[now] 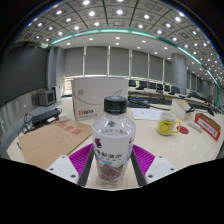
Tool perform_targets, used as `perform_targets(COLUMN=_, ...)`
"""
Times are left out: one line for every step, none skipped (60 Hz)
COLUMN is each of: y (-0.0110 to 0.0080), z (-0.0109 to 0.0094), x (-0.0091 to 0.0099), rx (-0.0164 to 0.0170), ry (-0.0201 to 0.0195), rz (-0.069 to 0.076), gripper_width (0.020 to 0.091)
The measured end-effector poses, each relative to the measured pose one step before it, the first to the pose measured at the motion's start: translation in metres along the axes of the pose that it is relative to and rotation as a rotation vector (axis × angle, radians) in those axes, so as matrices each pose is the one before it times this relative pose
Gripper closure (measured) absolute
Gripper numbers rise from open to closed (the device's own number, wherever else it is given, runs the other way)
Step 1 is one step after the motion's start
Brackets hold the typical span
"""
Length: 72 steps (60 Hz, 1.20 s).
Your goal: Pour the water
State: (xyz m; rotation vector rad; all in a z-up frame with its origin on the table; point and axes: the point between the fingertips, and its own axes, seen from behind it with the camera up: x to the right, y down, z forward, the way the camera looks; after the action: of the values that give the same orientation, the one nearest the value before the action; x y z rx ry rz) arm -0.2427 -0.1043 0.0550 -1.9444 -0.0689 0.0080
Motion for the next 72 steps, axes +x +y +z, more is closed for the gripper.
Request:
perform_targets(y=-0.00024, z=0.00455, x=0.00161, rx=0.00582, ry=0.00203, rz=-0.0018, gripper_width=0.0436)
perform_targets(y=0.00012, z=0.00115, x=-0.00005, rx=0.0052, ry=0.00219, rz=-0.0016, gripper_width=0.0467)
perform_targets(y=-0.00012, z=0.00063, x=0.00026, rx=0.00652, ry=0.00316, rz=0.0009, gripper_width=0.0501)
perform_targets(y=-0.00052, z=0.00049, x=0.0, rx=0.0057, ry=0.00202, rz=0.0028, gripper_width=0.0504)
perform_targets(y=-0.00067, z=0.00039, x=0.00022, rx=0.0051, ry=0.00141, rz=0.0067, gripper_width=0.0514)
perform_targets(y=-0.00047, z=0.0003, x=0.0001, rx=0.00263, ry=-0.00034, rz=0.008, gripper_width=0.0528)
perform_targets(y=0.00015, z=0.00006, x=0.00023, rx=-0.00048, ry=0.0001, rz=0.0071, gripper_width=0.0538)
perform_targets(y=-0.00008, z=-0.00002, x=0.00041, rx=-0.00057, ry=0.00112, rz=0.0051, gripper_width=0.0551)
perform_targets(y=-0.0003, z=0.00012, x=0.00029, rx=0.00042, ry=0.00011, rz=0.0015, gripper_width=0.0567)
perform_targets(y=0.00027, z=0.00035, x=0.00002, rx=0.00026, ry=-0.00108, rz=-0.0023, gripper_width=0.0577)
perform_targets(y=0.00003, z=-0.00008, x=-0.00005, rx=-0.00217, ry=-0.00178, rz=-0.0024, gripper_width=0.0595)
perform_targets(y=0.00014, z=0.00001, x=-0.00033, rx=-0.00169, ry=-0.00152, rz=-0.003, gripper_width=0.0607)
perform_targets(y=0.00006, z=0.00008, x=-0.00039, rx=-0.00168, ry=-0.00214, rz=-0.0009, gripper_width=0.0619)
perform_targets(y=0.00044, z=0.00006, x=-0.00084, rx=-0.00337, ry=-0.00346, rz=0.0, gripper_width=0.0638)
perform_targets(y=0.00017, z=0.00006, x=-0.00072, rx=-0.0033, ry=-0.00326, rz=0.0005, gripper_width=0.0647)
perform_targets(y=0.00017, z=-0.00008, x=-0.00054, rx=-0.00333, ry=-0.00227, rz=-0.0019, gripper_width=0.0665)
perform_targets(y=-0.00014, z=-0.00023, x=0.00014, rx=-0.00247, ry=0.00069, rz=-0.0027, gripper_width=0.0667)
perform_targets(y=0.00023, z=0.00022, x=0.00038, rx=-0.00438, ry=0.00197, rz=-0.0037, gripper_width=0.0696)
perform_targets(y=-0.00035, z=0.0, x=0.00084, rx=-0.003, ry=0.00466, rz=-0.004, gripper_width=0.0695)
perform_targets(y=-0.00018, z=-0.00006, x=0.00053, rx=-0.0036, ry=0.00472, rz=-0.0035, gripper_width=0.0694)
perform_targets(y=0.0004, z=0.00003, x=-0.00038, rx=-0.00589, ry=0.00103, rz=-0.0049, gripper_width=0.0693)
perform_targets(y=0.00008, z=0.00038, x=-0.00133, rx=-0.00622, ry=-0.00232, rz=-0.0043, gripper_width=0.0694)
perform_targets(y=-0.00067, z=0.00029, x=-0.00126, rx=-0.00373, ry=-0.00284, rz=-0.003, gripper_width=0.0694)
perform_targets(y=-0.0016, z=0.00009, x=-0.0009, rx=-0.00014, ry=-0.00173, rz=-0.0018, gripper_width=0.0694)
perform_targets(y=-0.00257, z=-0.0002, x=-0.00081, rx=0.00181, ry=-0.00104, rz=-0.0029, gripper_width=0.0692)
perform_targets(y=-0.00279, z=0.00009, x=-0.00092, rx=0.00235, ry=-0.00019, rz=-0.0044, gripper_width=0.0694)
perform_targets(y=-0.0032, z=-0.00013, x=-0.00032, rx=0.00299, ry=0.00074, rz=-0.0055, gripper_width=0.0692)
perform_targets(y=-0.00357, z=0.00002, x=-0.00081, rx=0.00196, ry=-0.00131, rz=-0.0059, gripper_width=0.0693)
perform_targets(y=-0.00408, z=0.00001, x=-0.00188, rx=0.00188, ry=-0.00487, rz=-0.003, gripper_width=0.0693)
perform_targets(y=-0.00504, z=-0.0002, x=-0.00153, rx=0.0047, ry=-0.00604, rz=0.0018, gripper_width=0.0693)
perform_targets(y=-0.006, z=0.00019, x=-0.00096, rx=0.00802, ry=-0.0048, rz=0.0066, gripper_width=0.0693)
perform_targets(y=-0.00673, z=0.00062, x=-0.00079, rx=0.00832, ry=-0.00416, rz=0.0084, gripper_width=0.0693)
perform_targets(y=-0.00494, z=0.00033, x=0.00086, rx=0.00764, ry=-0.00794, rz=0.0111, gripper_width=0.0694)
perform_targets(y=-0.00635, z=0.00134, x=-0.00088, rx=0.00498, ry=-0.00677, rz=0.0115, gripper_width=0.0694)
perform_targets(y=-0.00732, z=0.00157, x=-0.00097, rx=0.00665, ry=-0.00653, rz=0.0151, gripper_width=0.0694)
perform_targets(y=-0.00766, z=0.00173, x=-0.00057, rx=0.00925, ry=-0.0052, rz=0.0193, gripper_width=0.0693)
perform_targets(y=-0.00829, z=0.00172, x=0.00003, rx=0.0099, ry=-0.00494, rz=0.0216, gripper_width=0.0693)
perform_targets(y=-0.00788, z=0.00244, x=-0.00029, rx=0.00774, ry=-0.00634, rz=0.0237, gripper_width=0.0693)
perform_targets(y=-0.0076, z=0.00258, x=-0.00056, rx=0.00575, ry=-0.00748, rz=0.0256, gripper_width=0.0693)
perform_targets(y=-0.00801, z=0.0029, x=-0.00053, rx=0.00622, ry=-0.00805, rz=0.028, gripper_width=0.0694)
perform_targets(y=-0.00832, z=0.00329, x=-0.0025, rx=0.00691, ry=-0.00284, rz=0.0268, gripper_width=0.0694)
perform_targets(y=-0.00851, z=0.00181, x=0.00249, rx=0.01074, ry=-0.01084, rz=0.0362, gripper_width=0.0694)
perform_targets(y=-0.00858, z=0.00296, x=0.00005, rx=0.00844, ry=-0.00771, rz=0.0376, gripper_width=0.0693)
perform_targets(y=-0.00772, z=0.00371, x=0.0004, rx=0.00654, ry=-0.00859, rz=0.039, gripper_width=0.0694)
perform_targets(y=-0.0076, z=0.00403, x=0.0002, rx=0.00544, ry=-0.01004, rz=0.0406, gripper_width=0.0694)
perform_targets(y=-0.00715, z=0.00378, x=0.00015, rx=0.00515, ry=-0.01133, rz=0.0424, gripper_width=0.0694)
perform_targets(y=-0.00731, z=0.00412, x=0.0003, rx=0.00643, ry=-0.01088, rz=0.0443, gripper_width=0.0693)
perform_targets(y=-0.00746, z=0.00428, x=0.00098, rx=0.00788, ry=-0.00975, rz=0.0469, gripper_width=0.0693)
perform_targets(y=-0.00724, z=0.00432, x=0.00047, rx=0.00797, ry=-0.0102, rz=0.0476, gripper_width=0.0694)
perform_targets(y=-0.00711, z=0.00432, x=0.00057, rx=0.00639, ry=-0.01023, rz=0.0473, gripper_width=0.0695)
perform_targets(y=-0.00433, z=0.00562, x=-0.00465, rx=0.00525, ry=-0.00418, rz=0.0449, gripper_width=0.0696)
perform_targets(y=-0.00687, z=0.00425, x=0.00216, rx=0.00434, ry=-0.00947, rz=0.049, gripper_width=0.0695)
perform_targets(y=-0.00562, z=0.00764, x=0.00848, rx=0.00679, ry=-0.00779, rz=0.0451, gripper_width=0.0695)
perform_targets(y=-0.00603, z=0.00467, x=0.00275, rx=0.0049, ry=-0.00726, rz=0.0489, gripper_width=0.0696)
perform_targets(y=-0.00625, z=0.00504, x=0.00264, rx=0.0047, ry=-0.0084, rz=0.0496, gripper_width=0.0696)
perform_targets(y=-0.00593, z=0.00513, x=0.00229, rx=0.00459, ry=-0.00932, rz=0.05, gripper_width=0.0696)
perform_targets(y=-0.00555, z=0.00491, x=0.00202, rx=0.0037, ry=-0.01056, rz=0.0515, gripper_width=0.0696)
perform_targets(y=-0.00512, z=0.00475, x=0.00177, rx=0.00298, ry=-0.00967, rz=0.0528, gripper_width=0.0696)
perform_targets(y=-0.00532, z=0.00444, x=0.00249, rx=0.00294, ry=-0.00787, rz=0.0547, gripper_width=0.0697)
perform_targets(y=-0.00566, z=0.00409, x=0.00302, rx=0.0046, ry=-0.00583, rz=0.0567, gripper_width=0.0697)
perform_targets(y=-0.00487, z=0.0011, x=-0.00207, rx=0.00543, ry=-0.00299, rz=0.0569, gripper_width=0.0696)
perform_targets(y=-0.00588, z=0.00426, x=0.00297, rx=0.00349, ry=-0.00899, rz=0.0564, gripper_width=0.0695)
perform_targets(y=-0.00442, z=0.00643, x=0.00342, rx=0.00549, ry=-0.00703, rz=0.0509, gripper_width=0.0697)
perform_targets(y=-0.00658, z=0.00361, x=0.00278, rx=0.00747, ry=-0.00805, rz=0.0521, gripper_width=0.0696)
perform_targets(y=-0.00722, z=0.00322, x=0.00277, rx=0.008, ry=-0.00719, rz=0.0501, gripper_width=0.0696)
perform_targets(y=-0.0067, z=0.00289, x=0.00228, rx=0.00524, ry=-0.00861, rz=0.0475, gripper_width=0.0696)
perform_targets(y=-0.0057, z=0.00289, x=0.002, rx=0.00276, ry=-0.00883, rz=0.0462, gripper_width=0.0697)
perform_targets(y=-0.00563, z=0.0029, x=0.00172, rx=0.00304, ry=-0.00819, rz=0.0452, gripper_width=0.0696)
perform_targets(y=-0.00573, z=0.00247, x=0.00205, rx=0.00499, ry=-0.00649, rz=0.0433, gripper_width=0.0696)
perform_targets(y=-0.00206, z=-0.00445, x=-0.00276, rx=0.00414, ry=-0.00469, rz=0.0422, gripper_width=0.0697)
perform_targets(y=-0.00373, z=0.0021, x=0.0013, rx=0.00141, ry=-0.00859, rz=0.039, gripper_width=0.0697)
perform_targets(y=-0.00412, z=0.0065, x=0.0047, rx=0.00049, ry=-0.00644, rz=0.0366, gripper_width=0.0696)
